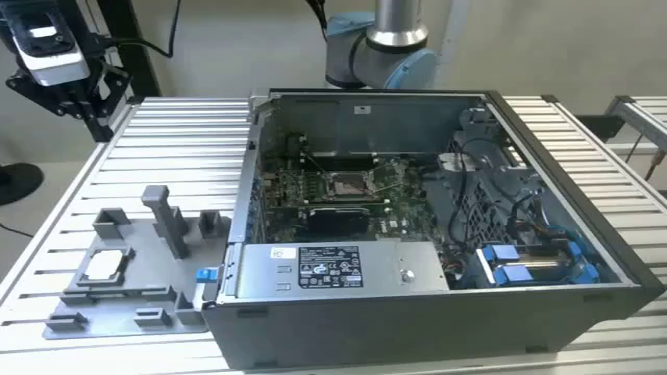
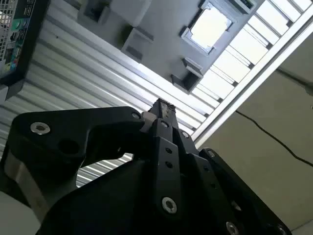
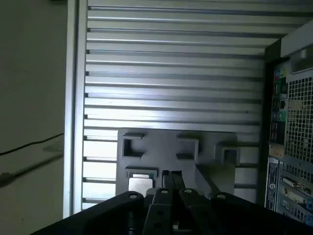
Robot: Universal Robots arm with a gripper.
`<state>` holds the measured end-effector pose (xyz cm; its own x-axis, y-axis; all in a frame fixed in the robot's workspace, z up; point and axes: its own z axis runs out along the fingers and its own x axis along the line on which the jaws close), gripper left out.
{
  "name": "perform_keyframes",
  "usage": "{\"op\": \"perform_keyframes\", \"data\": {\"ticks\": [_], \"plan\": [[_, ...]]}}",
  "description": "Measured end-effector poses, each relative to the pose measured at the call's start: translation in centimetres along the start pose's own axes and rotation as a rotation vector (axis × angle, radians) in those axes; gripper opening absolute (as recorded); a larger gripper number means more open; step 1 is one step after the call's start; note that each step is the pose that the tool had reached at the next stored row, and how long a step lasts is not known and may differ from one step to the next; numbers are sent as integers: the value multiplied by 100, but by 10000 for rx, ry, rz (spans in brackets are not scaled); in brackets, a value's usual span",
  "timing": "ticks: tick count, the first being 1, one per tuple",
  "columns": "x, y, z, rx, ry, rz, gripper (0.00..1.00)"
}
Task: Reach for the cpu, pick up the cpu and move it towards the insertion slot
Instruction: 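Reach for the cpu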
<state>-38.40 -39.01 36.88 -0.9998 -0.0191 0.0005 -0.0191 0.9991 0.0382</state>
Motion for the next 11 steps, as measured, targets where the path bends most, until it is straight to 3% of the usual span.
{"op": "perform_keyframes", "data": {"ticks": [11], "plan": [[8, 0, 0, -2, 0, 0, 0]]}}
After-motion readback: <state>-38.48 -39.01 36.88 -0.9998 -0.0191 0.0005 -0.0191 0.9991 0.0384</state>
